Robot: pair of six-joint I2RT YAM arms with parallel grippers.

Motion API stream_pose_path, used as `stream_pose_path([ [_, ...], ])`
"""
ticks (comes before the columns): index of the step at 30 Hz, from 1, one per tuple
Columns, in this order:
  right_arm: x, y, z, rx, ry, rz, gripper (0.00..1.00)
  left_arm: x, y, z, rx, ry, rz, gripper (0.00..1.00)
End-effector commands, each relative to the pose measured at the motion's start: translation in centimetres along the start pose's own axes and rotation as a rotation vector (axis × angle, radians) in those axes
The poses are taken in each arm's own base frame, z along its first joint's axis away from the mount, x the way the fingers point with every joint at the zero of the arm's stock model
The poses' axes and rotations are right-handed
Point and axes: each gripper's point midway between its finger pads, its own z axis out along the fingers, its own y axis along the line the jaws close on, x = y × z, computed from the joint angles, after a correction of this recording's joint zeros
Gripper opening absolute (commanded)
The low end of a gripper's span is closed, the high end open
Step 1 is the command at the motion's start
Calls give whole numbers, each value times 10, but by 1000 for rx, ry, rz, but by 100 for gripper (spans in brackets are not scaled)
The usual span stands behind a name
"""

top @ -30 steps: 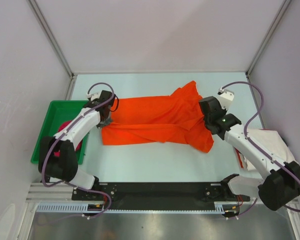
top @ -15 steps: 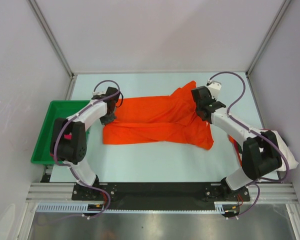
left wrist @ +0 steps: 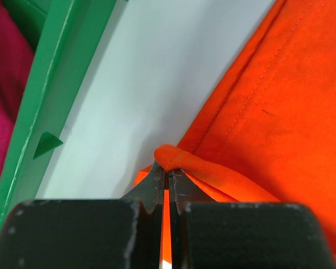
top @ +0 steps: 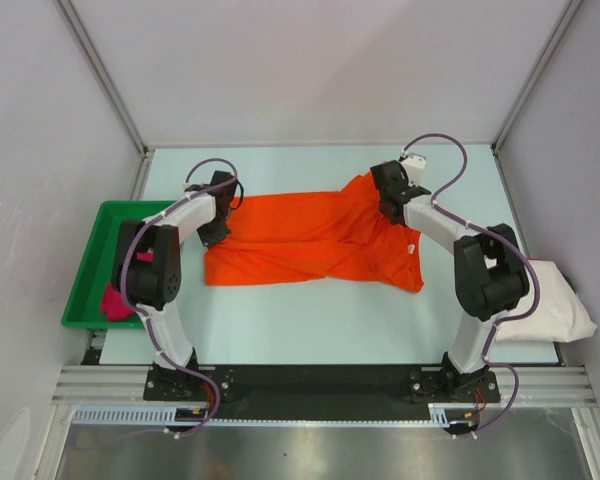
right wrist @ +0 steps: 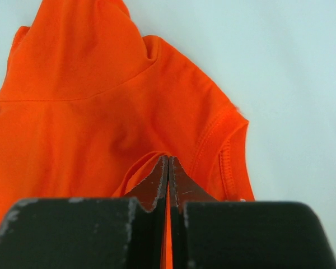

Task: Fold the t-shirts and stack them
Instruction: Fold the flattened tshirt in 1/3 of the way

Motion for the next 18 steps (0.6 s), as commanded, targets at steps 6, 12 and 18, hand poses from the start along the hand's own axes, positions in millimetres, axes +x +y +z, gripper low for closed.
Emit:
stream_pose_path([
  [6, -1, 21, 26, -11, 12, -9, 0, -14, -8, 11, -17, -9, -30, 0],
  [12, -26, 37, 7, -72, -44, 7, 35, -36, -9, -16, 36, -80, -83, 30],
  [18, -43, 45, -39, -122, -90, 7, 67, -50, -13, -75, 133, -191, -103, 75],
])
